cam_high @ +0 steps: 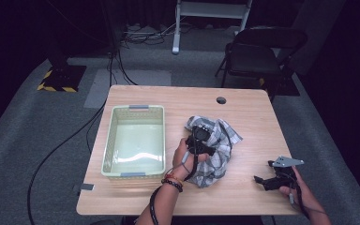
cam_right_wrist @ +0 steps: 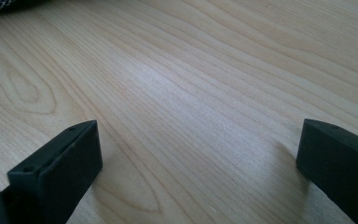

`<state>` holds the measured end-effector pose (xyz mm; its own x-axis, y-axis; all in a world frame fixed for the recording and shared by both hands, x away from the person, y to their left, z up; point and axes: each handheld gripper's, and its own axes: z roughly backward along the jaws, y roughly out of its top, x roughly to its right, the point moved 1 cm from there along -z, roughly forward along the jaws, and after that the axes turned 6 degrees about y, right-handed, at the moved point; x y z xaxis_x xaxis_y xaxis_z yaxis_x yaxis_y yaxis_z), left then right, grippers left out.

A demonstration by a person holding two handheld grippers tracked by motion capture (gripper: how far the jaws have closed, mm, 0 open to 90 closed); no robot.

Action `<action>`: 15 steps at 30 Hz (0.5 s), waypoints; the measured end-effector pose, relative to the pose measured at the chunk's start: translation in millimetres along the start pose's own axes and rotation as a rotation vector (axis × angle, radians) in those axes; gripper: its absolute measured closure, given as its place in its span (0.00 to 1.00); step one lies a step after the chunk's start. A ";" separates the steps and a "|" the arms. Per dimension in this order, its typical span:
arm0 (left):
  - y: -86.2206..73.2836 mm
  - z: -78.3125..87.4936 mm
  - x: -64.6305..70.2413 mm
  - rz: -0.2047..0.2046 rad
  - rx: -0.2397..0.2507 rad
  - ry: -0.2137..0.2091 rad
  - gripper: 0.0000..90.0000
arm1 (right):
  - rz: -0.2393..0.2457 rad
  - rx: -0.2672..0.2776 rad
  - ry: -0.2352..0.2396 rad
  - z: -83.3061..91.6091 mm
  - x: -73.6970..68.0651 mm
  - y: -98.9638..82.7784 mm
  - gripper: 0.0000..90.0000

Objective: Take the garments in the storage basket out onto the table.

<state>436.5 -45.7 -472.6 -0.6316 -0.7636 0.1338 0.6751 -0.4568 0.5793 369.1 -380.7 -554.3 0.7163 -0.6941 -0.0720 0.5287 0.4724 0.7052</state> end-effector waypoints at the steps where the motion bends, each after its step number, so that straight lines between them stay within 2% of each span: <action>1: -0.6 -0.6 -0.6 -0.001 -0.001 0.000 0.56 | 0.000 0.000 0.000 0.0 0.0 0.0 0.00; 15: -4.5 -11.2 -1.9 0.007 -0.021 0.016 0.50 | 0.000 0.000 0.000 0.0 0.0 0.0 0.00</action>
<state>439.0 -47.3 -484.5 -0.6210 -0.7738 0.1250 0.6875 -0.4611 0.5610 369.1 -380.7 -554.3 0.7163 -0.6940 -0.0719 0.5286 0.4725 0.7052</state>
